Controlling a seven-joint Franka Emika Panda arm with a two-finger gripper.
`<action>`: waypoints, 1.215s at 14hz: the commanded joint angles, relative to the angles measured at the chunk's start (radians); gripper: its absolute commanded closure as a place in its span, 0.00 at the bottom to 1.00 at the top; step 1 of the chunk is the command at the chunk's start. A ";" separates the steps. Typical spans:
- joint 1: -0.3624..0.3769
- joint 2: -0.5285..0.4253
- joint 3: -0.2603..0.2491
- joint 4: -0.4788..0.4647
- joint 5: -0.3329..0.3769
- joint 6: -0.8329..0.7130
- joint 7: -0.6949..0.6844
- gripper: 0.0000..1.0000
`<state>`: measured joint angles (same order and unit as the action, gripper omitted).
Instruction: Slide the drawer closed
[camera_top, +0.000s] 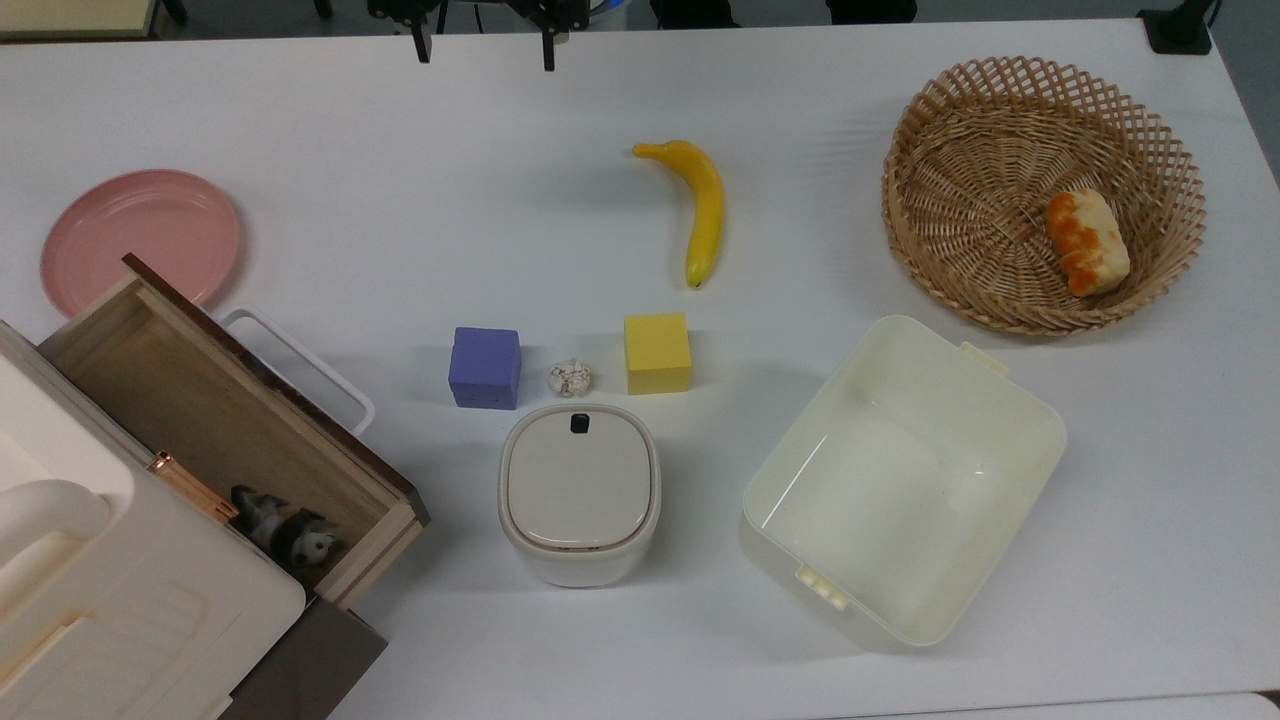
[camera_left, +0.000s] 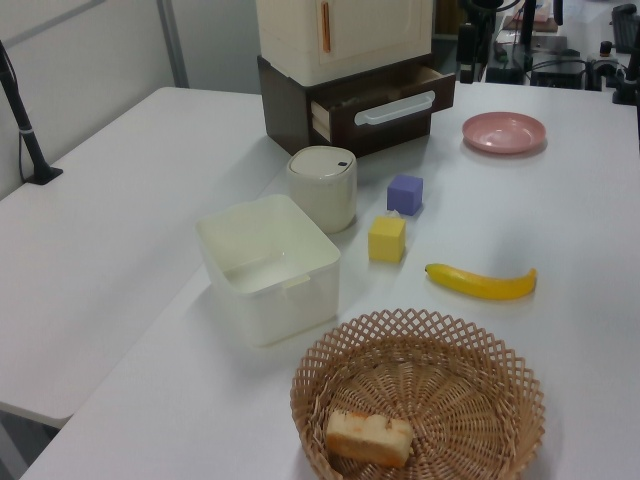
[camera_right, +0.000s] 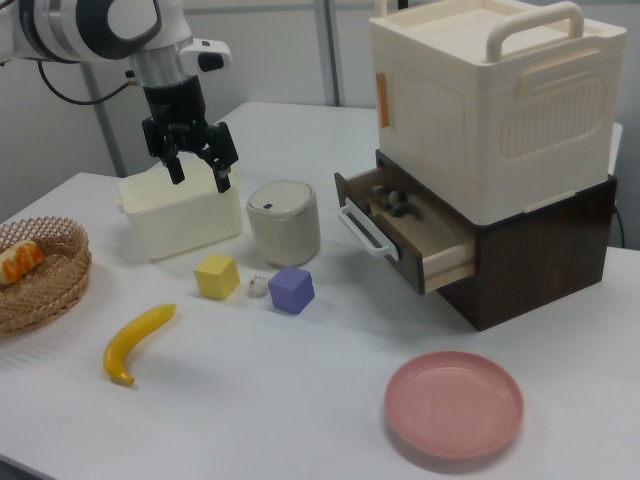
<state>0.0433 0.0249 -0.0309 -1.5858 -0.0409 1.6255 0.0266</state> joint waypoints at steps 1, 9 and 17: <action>0.001 -0.016 -0.004 -0.006 0.024 -0.018 0.001 0.00; 0.003 -0.014 -0.004 -0.006 0.024 -0.013 -0.005 0.22; 0.003 -0.011 -0.004 -0.008 0.026 -0.012 -0.008 0.98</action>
<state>0.0433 0.0250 -0.0308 -1.5859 -0.0409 1.6255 0.0263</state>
